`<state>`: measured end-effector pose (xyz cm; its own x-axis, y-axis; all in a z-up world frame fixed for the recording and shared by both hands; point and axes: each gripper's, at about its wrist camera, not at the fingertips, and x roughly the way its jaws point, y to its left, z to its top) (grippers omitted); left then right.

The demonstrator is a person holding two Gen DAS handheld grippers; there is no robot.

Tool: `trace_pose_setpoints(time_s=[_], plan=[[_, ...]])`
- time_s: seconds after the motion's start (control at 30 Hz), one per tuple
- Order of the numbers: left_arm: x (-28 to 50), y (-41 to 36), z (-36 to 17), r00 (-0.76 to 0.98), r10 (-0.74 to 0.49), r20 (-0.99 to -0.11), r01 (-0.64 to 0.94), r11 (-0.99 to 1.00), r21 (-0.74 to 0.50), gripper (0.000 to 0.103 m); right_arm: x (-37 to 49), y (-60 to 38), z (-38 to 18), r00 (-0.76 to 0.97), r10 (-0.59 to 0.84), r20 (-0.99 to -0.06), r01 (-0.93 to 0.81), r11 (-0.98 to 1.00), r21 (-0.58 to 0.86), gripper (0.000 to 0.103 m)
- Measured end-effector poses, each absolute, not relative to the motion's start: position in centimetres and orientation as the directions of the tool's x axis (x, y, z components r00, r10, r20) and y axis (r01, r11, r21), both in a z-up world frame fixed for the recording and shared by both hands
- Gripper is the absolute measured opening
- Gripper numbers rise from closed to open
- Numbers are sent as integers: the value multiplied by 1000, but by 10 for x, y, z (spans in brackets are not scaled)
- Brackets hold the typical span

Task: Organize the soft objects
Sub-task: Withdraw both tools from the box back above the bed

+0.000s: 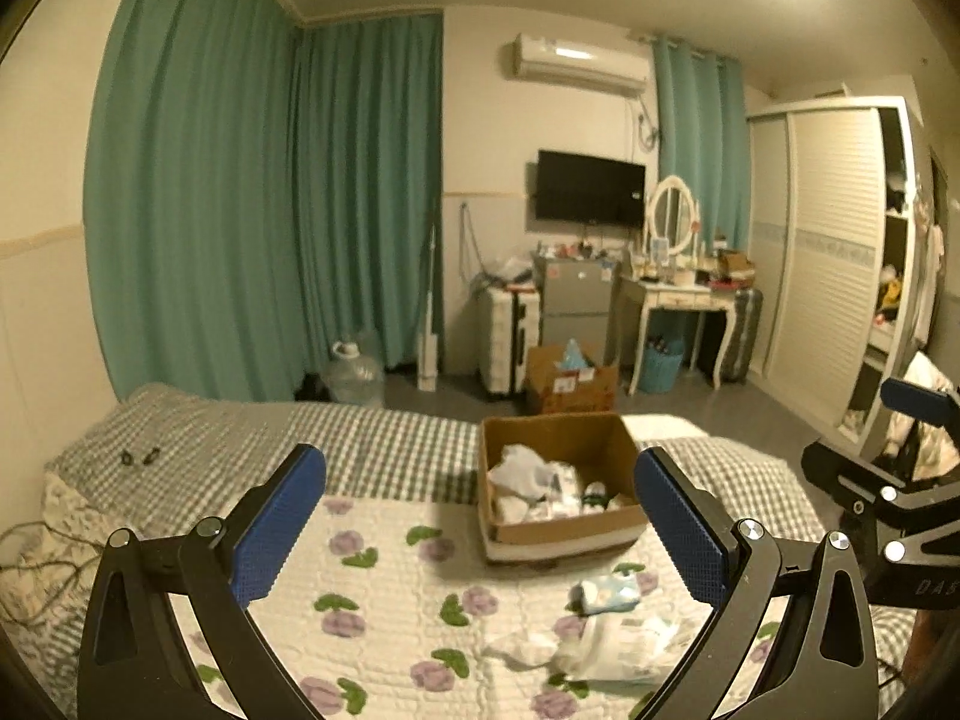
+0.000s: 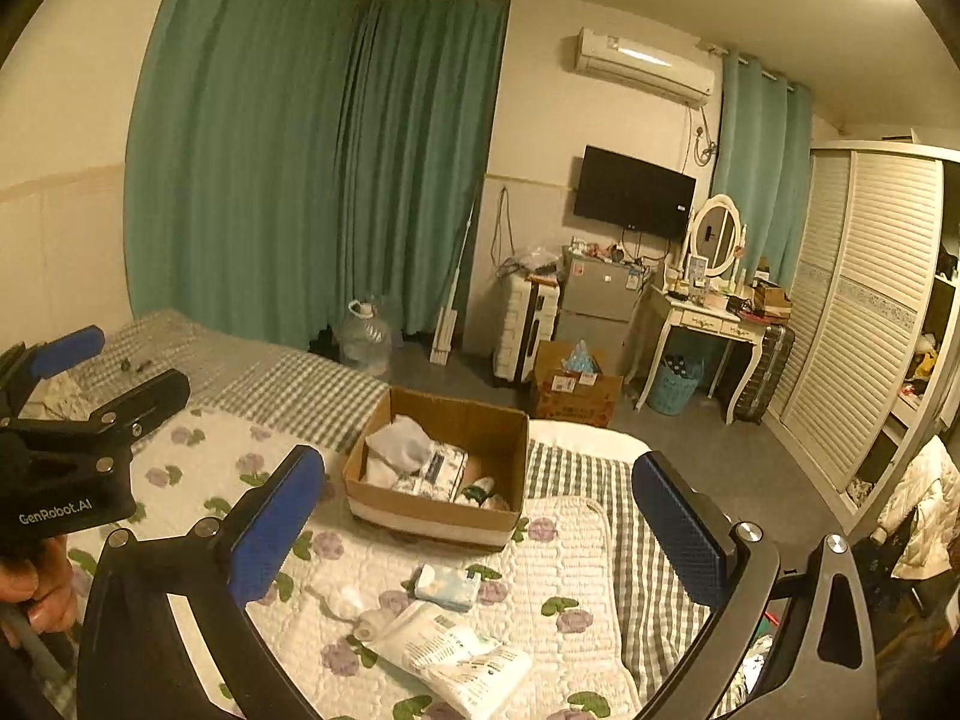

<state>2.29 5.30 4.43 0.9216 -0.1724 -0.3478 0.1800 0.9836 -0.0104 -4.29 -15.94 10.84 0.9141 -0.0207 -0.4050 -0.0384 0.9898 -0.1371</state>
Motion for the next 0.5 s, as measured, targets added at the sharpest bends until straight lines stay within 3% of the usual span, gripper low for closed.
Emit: trace_pose_setpoints(time_s=[0.5], plan=[[73,42,-22,841,-170,-514,198,980,0,103,22,-164,40,847,-29,-531,-44,991,-123,103]])
